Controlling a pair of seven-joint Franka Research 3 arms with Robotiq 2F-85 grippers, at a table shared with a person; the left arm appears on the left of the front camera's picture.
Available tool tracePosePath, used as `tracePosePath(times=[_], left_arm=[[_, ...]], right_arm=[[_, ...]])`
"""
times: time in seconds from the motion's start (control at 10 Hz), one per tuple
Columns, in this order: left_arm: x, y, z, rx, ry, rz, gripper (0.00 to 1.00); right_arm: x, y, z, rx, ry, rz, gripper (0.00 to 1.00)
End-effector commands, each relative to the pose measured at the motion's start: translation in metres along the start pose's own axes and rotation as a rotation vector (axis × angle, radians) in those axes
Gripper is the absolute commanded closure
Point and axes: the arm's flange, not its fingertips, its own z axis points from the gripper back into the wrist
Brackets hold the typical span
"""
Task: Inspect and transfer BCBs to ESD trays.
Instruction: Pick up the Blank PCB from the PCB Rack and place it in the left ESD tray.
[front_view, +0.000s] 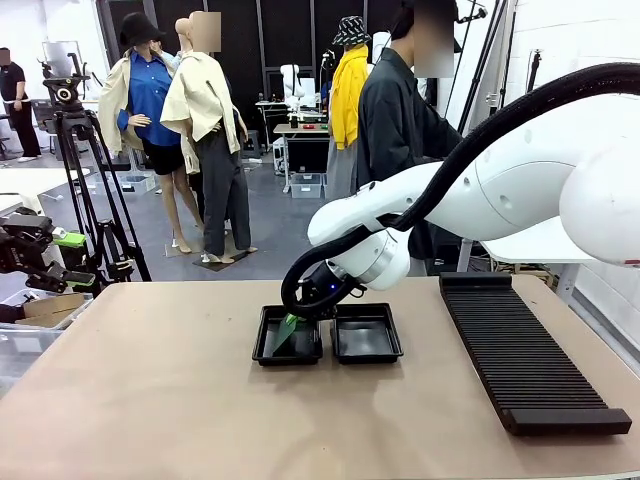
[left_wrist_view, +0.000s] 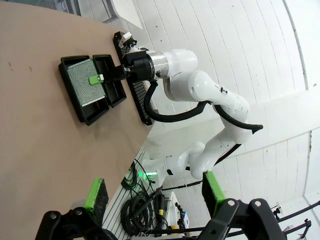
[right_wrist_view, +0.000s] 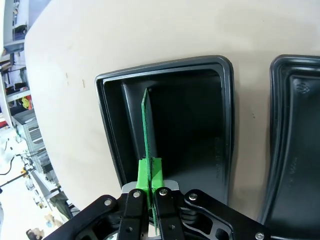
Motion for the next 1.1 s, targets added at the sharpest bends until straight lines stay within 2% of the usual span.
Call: tracePosePath(times=[0.0, 0.2, 0.4, 0.5, 0.7, 1.0], left_arm=[[0.000, 0.000, 0.001, 0.006, -0.011, -0.002, 0.00], [0.000, 0.000, 0.001, 0.006, -0.011, -0.002, 0.00], [0.000, 0.000, 0.001, 0.006, -0.011, -0.002, 0.00], [0.000, 0.000, 0.001, 0.006, -0.011, -0.002, 0.00], [0.000, 0.000, 0.001, 0.006, -0.011, -0.002, 0.00], [0.000, 0.000, 0.001, 0.006, -0.011, -0.002, 0.00]], right_arm=[[0.000, 0.009, 0.002, 0.025, -0.019, -0.015, 0.91], [-0.003, 0.015, 0.007, -0.006, -0.020, -0.022, 0.52], [-0.005, 0.029, 0.009, -0.092, -0.016, -0.033, 0.14], [-0.007, 0.037, 0.012, -0.143, -0.015, -0.040, 0.00], [-0.012, 0.054, 0.024, -0.234, -0.030, -0.054, 0.00], [-0.016, 0.060, 0.034, -0.267, -0.040, -0.058, 0.00]])
